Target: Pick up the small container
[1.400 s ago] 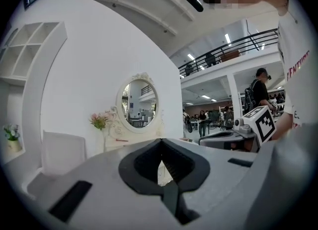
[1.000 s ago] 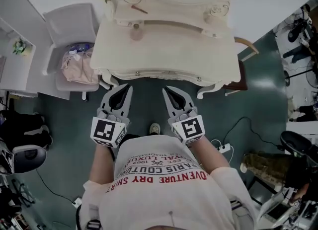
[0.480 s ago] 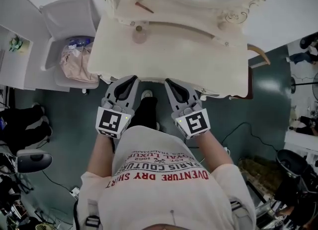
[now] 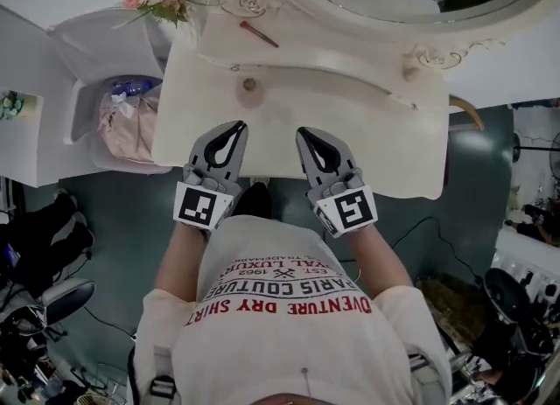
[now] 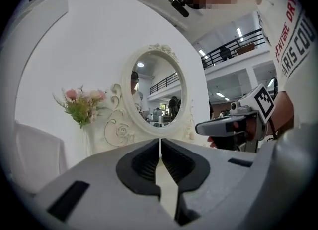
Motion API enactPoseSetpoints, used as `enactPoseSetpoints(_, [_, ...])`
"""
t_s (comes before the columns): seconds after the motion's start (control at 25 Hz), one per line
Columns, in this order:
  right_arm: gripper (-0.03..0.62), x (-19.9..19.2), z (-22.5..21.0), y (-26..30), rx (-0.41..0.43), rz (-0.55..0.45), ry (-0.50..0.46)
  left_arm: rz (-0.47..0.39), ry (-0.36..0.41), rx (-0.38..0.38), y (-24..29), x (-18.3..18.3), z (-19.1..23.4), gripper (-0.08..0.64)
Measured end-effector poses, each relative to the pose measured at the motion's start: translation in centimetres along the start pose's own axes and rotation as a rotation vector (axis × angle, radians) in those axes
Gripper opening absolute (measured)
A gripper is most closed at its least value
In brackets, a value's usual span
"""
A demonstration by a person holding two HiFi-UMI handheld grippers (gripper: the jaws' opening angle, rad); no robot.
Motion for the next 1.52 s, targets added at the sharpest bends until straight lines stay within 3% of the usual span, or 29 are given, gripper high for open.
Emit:
enactPoseSetpoints(0.12, [-0.002, -0.7, -2.4, 2.4, -0.009, -0.007, 0.014, 0.039, -0.02, -0.041, 3.0, -2.4, 1.5, 0.019])
enactPoseSetpoints(0.28, [-0.002, -2.5, -4.7, 4.5, -0.03, 0.013, 0.04, 0.098, -0.027, -0.077, 5.8, -5.3, 2.5, 0.123])
enactPoseSetpoints(0.52, [-0.002, -4.7, -7.0, 6.4, -0.054, 0.05, 0.075, 0.151, -0.022, -0.066, 9.5, -9.5, 4.2, 0.226])
enactPoseSetpoints(0.88, [-0.002, -6.4, -9.1, 7.8, -0.077, 0.085, 0.103, 0.241, 0.023, -0.104, 13.3, -13.5, 4.4, 0.23])
enactPoseSetpoints(1.08, [-0.002, -7.1, -9.7, 7.9, -0.084, 0.103, 0.115, 0.228, 0.066, -0.09, 14.5, -14.1, 4.7, 0.225])
enactPoseSetpoints(1.52, [-0.002, -7.5, -10.1, 7.2, -0.1, 0.124, 0.118, 0.225, 0.072, -0.119, 14.5, -14.3, 4.1, 0.152])
Point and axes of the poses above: the fingertips, and each gripper's own axes: y forward along the fingers, z to its left, x out of its top, the point moved 1 cm from there along -y, backward along the fingers, and after that the axes turned 14 degrees about x, right-handed, at the moved point
